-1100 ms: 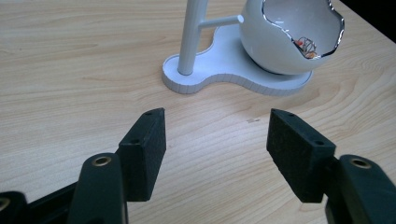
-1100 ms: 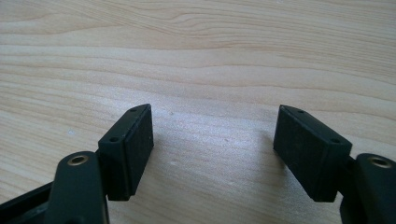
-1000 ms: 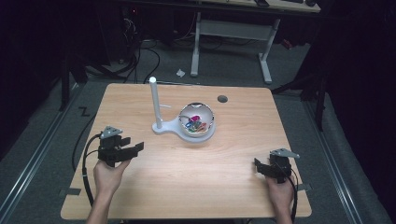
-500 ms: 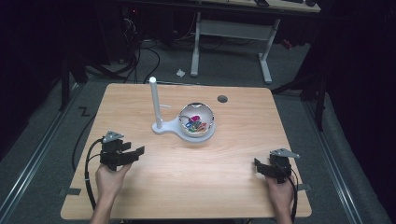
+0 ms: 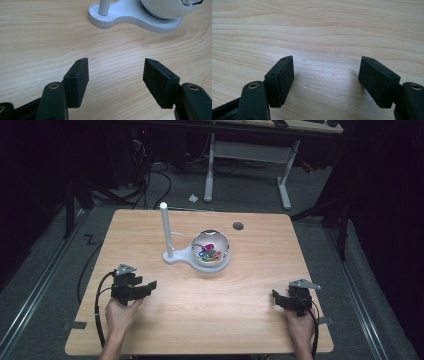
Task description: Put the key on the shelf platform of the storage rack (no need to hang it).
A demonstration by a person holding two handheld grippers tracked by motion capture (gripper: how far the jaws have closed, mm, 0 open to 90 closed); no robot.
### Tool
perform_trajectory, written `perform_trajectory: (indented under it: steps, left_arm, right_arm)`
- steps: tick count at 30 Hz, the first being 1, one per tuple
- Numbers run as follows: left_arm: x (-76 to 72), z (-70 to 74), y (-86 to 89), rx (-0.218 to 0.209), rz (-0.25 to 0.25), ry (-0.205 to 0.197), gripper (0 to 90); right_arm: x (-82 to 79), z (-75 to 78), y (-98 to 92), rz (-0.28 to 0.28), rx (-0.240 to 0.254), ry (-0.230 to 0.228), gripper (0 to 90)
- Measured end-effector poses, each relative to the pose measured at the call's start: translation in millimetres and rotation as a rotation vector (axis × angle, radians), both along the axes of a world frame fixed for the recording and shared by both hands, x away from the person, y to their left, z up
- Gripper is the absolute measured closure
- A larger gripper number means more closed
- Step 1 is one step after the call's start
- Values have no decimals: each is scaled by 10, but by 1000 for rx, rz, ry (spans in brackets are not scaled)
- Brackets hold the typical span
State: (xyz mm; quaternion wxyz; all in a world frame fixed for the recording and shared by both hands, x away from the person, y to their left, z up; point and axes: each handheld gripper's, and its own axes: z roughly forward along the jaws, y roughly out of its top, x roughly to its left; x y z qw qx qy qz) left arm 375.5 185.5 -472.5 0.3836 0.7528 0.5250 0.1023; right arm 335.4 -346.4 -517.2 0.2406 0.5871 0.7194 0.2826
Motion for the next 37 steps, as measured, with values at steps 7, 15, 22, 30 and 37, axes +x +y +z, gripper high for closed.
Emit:
perform_trajectory:
  steps: [7,15,22,30,37]
  left_arm:
    - [10,-97,-24,9,0,20,378]
    - [22,-195,-62,43,3,29,375]
    - [24,-339,-125,107,16,23,371]
    - [-24,-503,-215,210,25,-64,332]
    - [-65,-551,-217,189,51,-105,307]
  right_arm:
    - [0,0,0,-1,0,0,289]
    - [0,0,0,0,0,-1,289]
    - [-1,0,0,-1,0,0,289]
    - [-1,0,0,0,-1,0,289]
    - [0,-1,-1,1,-1,-1,289]
